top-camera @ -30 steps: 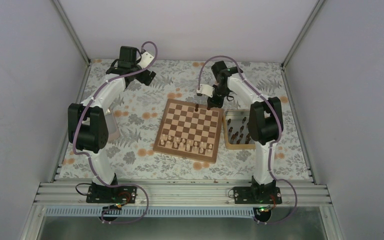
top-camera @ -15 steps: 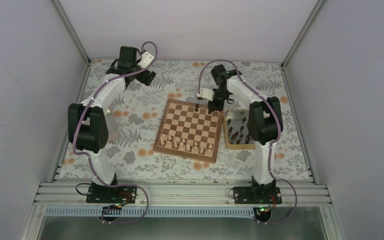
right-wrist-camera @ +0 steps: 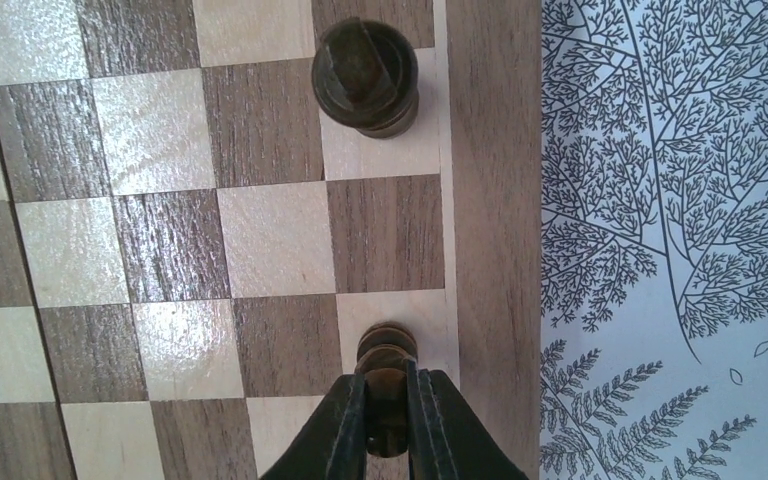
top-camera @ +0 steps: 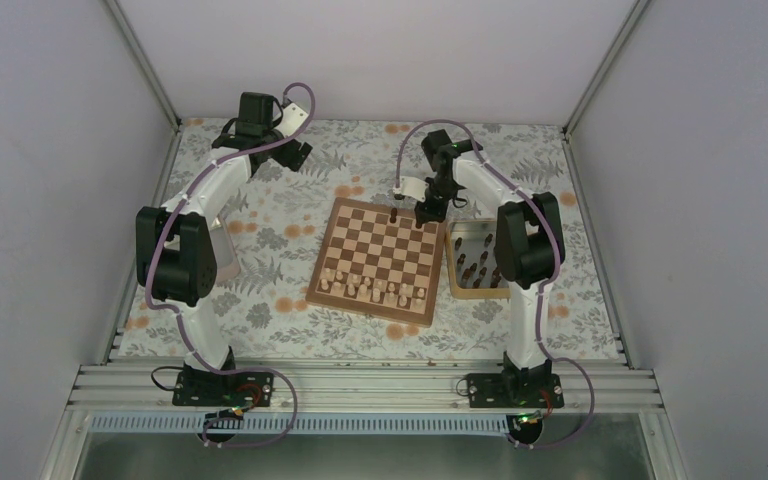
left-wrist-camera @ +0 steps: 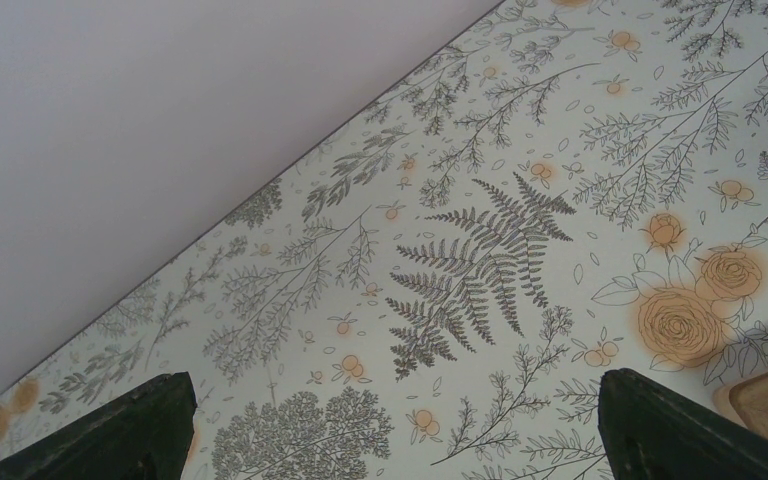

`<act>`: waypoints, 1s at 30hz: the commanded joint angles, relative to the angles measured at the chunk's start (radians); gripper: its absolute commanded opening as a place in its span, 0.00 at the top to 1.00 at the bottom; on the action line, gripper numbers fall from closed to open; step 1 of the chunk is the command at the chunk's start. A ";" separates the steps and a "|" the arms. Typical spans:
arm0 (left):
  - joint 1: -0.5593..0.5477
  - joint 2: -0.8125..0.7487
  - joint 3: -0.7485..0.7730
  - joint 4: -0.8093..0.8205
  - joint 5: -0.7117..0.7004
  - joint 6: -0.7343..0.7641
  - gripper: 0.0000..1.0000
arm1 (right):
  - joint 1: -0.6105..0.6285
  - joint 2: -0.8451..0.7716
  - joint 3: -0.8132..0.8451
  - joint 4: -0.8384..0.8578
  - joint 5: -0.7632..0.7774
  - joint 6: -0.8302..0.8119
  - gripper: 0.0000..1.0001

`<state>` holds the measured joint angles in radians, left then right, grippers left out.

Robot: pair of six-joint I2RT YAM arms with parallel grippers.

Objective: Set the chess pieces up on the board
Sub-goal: Place the chess piece on the chessboard, then pick up the chess piece from the storage box.

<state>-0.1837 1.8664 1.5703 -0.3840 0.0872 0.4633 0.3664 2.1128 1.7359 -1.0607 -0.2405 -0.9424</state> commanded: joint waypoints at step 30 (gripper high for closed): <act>-0.005 0.029 0.017 -0.009 0.010 0.006 0.00 | -0.405 -0.557 -0.573 0.006 -0.028 -0.014 0.64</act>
<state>-0.1837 1.8812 1.5703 -0.3847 0.0864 0.4641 -0.0540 1.6039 1.2404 -1.0946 -0.2321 -0.9607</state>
